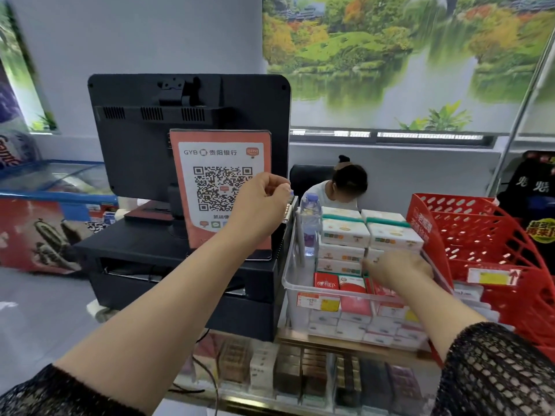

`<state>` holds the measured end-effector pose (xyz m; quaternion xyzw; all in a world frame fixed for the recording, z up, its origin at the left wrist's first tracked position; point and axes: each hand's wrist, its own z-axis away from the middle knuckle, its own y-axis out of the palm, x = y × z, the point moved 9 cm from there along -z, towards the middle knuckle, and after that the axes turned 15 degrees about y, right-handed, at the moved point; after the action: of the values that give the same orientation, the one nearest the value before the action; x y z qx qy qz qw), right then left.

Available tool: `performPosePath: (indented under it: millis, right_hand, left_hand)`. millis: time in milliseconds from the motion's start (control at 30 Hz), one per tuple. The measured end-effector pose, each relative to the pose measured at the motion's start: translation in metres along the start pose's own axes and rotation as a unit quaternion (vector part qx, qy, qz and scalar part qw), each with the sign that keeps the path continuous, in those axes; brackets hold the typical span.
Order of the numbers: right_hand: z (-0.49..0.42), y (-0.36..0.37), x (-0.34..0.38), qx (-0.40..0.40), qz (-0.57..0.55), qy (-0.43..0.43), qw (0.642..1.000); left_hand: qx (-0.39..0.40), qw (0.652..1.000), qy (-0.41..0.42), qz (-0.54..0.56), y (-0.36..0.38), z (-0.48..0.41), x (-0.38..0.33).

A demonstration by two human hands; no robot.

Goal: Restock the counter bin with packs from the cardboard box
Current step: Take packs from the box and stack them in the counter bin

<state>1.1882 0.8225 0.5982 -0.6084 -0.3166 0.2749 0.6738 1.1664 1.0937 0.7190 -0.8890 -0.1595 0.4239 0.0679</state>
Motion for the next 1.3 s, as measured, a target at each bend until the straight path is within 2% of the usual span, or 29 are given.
performPosePath:
  millis: [100,200,267,367,500,633,767,867,1000,1300]
  right_hand:
    - [0.019,-0.022,0.017,-0.021,-0.092,-0.032,0.995]
    - [0.047,-0.041,0.043,-0.053,-0.212,-0.104,0.970]
    - [0.077,-0.053,0.055,-0.065,-0.316,-0.140,0.936]
    - [0.121,-0.056,0.066,-0.035,-0.450,-0.166,0.877]
    - [0.158,-0.030,0.071,0.028,-0.544,-0.149,0.826]
    - [0.183,0.013,0.070,0.090,-0.543,-0.143,0.823]
    - [0.209,0.062,0.072,0.204,-0.511,-0.145,0.822]
    - [0.220,0.093,0.079,0.267,-0.462,-0.140,0.834]
    - [0.230,0.126,0.086,0.321,-0.417,-0.138,0.839]
    - [0.253,0.195,0.050,0.422,-0.393,-0.121,0.808]
  left_hand:
    - [0.003,1.000,0.001,0.004,-0.003,0.007,0.002]
    - [0.009,1.000,0.002,0.007,-0.005,0.018,0.005]
    - [0.011,1.000,0.000,0.019,-0.009,0.027,0.007]
    - [0.007,1.000,0.006,0.027,-0.018,0.041,0.008]
    - [-0.010,0.999,-0.004,0.038,-0.036,0.060,0.021]
    - [-0.043,0.997,-0.040,0.042,-0.054,0.083,0.047]
    - [-0.052,0.993,-0.094,0.038,-0.067,0.115,0.071]
    - [-0.056,0.991,-0.122,0.019,-0.077,0.137,0.085]
    - [-0.072,0.984,-0.162,-0.017,-0.089,0.169,0.101]
    - [-0.105,0.956,-0.263,-0.082,-0.069,0.275,0.123]
